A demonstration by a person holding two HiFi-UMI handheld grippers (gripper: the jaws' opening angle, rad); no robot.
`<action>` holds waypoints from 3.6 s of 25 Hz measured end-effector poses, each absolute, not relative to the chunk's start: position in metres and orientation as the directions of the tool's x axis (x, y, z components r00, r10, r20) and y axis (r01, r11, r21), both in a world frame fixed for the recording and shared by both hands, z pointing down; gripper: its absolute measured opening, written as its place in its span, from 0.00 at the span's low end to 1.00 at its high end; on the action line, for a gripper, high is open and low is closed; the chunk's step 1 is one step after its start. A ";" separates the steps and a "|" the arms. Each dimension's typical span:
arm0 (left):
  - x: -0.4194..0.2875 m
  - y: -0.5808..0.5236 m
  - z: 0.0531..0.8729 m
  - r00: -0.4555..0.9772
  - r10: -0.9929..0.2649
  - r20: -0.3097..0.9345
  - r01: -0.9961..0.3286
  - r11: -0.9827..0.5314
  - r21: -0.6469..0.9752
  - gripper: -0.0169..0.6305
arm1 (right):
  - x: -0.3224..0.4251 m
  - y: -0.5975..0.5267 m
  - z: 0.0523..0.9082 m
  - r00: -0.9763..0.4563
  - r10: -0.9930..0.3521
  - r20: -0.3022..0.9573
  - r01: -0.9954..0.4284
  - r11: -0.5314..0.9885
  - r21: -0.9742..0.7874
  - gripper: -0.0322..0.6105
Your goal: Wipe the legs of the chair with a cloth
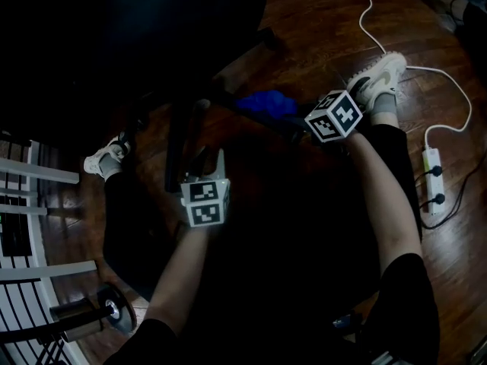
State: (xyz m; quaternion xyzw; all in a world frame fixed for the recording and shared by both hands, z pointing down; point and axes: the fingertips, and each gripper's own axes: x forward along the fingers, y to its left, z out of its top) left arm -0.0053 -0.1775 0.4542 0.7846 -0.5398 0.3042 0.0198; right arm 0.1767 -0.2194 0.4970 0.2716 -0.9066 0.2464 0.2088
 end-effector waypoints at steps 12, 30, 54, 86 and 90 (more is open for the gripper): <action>-0.153 -0.221 0.527 0.036 -0.673 0.739 -0.861 -0.396 -0.319 0.32 | 0.178 -0.237 0.530 -0.715 -0.383 0.585 -0.695 0.291 -0.658 0.11; -0.141 -0.206 0.534 0.174 -0.655 0.735 -0.899 -0.410 -0.152 0.25 | 0.193 -0.192 0.527 -0.797 -0.347 0.493 -0.525 -0.004 -0.851 0.10; -0.124 -0.217 0.455 0.384 -0.767 0.514 -0.863 -0.496 -0.095 0.38 | 0.031 -0.119 0.520 -0.833 -0.396 0.388 -0.495 0.216 -0.842 0.11; -0.017 -0.168 0.461 0.409 -0.782 0.471 -0.771 -0.572 -0.281 0.39 | 0.124 -0.256 0.484 -0.310 -0.870 0.383 -0.870 0.097 -0.483 0.11; 0.015 -0.156 0.469 0.536 -0.698 0.474 -0.742 -0.658 -0.130 0.38 | 0.155 -0.232 0.491 -0.259 -0.876 0.406 -0.867 0.025 -0.498 0.11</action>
